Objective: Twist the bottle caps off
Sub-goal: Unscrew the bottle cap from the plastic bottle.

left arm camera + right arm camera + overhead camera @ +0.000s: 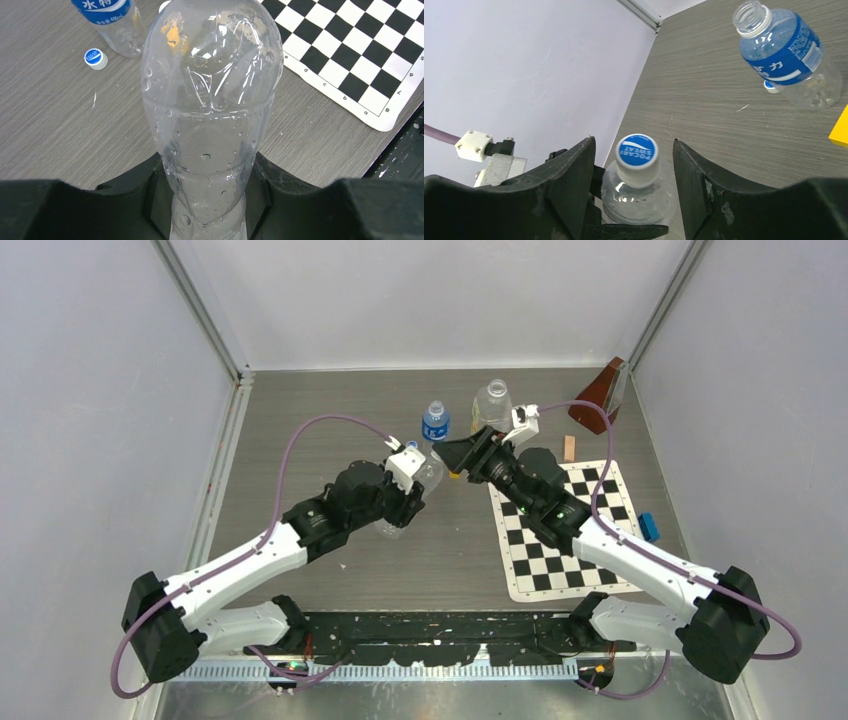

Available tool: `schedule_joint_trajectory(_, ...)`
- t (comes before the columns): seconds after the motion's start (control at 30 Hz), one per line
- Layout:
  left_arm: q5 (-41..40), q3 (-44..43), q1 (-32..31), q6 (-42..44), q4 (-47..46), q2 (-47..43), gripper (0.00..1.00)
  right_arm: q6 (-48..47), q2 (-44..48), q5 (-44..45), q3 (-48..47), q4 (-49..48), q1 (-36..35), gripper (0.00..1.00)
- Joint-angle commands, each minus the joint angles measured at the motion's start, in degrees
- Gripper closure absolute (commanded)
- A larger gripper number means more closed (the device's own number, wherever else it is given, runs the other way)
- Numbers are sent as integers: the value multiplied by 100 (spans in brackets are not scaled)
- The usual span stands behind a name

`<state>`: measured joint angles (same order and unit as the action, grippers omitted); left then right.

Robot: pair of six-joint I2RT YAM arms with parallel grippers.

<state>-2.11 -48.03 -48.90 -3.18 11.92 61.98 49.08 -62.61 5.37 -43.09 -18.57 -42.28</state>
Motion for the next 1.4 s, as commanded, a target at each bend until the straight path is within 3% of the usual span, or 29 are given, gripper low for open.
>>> schedule_joint_trajectory(0.0, -16, -227, -31, -258, -437, 94, 100, -177, -160, -87, -327, -313, -75, 37)
schedule_joint_trajectory(0.4, 88, -167, -40, -359, -628, 102, 100, -126, -342, 18, -264, -484, -95, 61)
schedule_joint_trajectory(0.5, 173, -125, -41, -362, -726, 73, 100, -154, -352, 20, -250, -499, -96, 76)
schedule_joint_trajectory(0.53, 183, -105, -40, -348, -766, 59, 100, -193, -338, 57, -230, -521, -96, 86)
schedule_joint_trajectory(0.6, 515, -54, -40, -334, -855, 12, 100, -254, -282, 123, -173, -568, -96, 98)
schedule_joint_trajectory(0.8, 1589, 340, -32, -356, -1453, -205, 100, -466, -113, -352, -144, -852, -11, 100)
schedule_joint_trajectory(1.13, 3992, 776, 376, -987, -2809, -274, 100, 547, -43, -2743, -60, -2128, 936, 100)
schedule_joint_trajectory(1.37, 5397, 1153, 1152, -2566, -4954, 1, 100, 896, -145, -3845, -52, -3061, 991, 100)
